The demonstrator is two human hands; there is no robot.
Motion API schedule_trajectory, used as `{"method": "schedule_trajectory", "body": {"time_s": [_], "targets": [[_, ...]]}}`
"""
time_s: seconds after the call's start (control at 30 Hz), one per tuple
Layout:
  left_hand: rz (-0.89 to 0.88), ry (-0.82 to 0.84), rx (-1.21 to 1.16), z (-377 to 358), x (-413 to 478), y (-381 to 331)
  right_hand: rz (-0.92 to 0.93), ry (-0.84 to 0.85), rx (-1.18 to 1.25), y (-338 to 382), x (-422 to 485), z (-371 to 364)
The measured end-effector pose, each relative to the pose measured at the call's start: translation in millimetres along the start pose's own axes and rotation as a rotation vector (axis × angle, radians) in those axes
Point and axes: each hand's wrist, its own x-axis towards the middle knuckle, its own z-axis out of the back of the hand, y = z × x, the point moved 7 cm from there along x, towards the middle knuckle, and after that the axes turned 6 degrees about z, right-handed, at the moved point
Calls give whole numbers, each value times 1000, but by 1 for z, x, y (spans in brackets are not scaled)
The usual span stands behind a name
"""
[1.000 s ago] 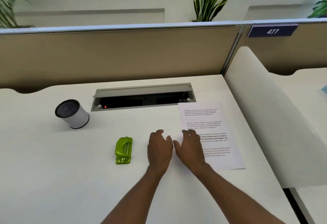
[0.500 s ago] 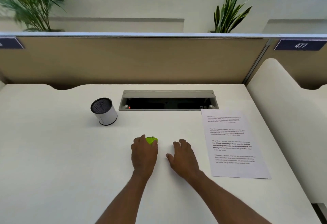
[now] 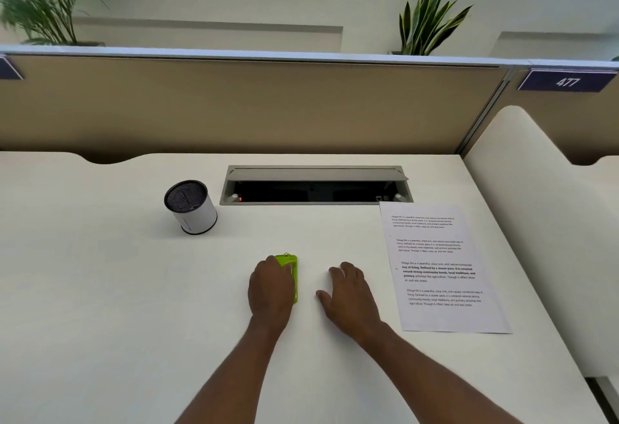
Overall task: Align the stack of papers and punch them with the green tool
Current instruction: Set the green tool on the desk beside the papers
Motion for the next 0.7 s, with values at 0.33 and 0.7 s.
{"method": "schedule_trajectory", "body": {"time_s": [0.33, 0.7], "targets": [[-86, -1, 199, -1, -6, -10, 14, -24, -18, 0, -2, -2], [-99, -8, 281, 9, 2, -7, 12, -13, 1, -4, -1, -3]]}}
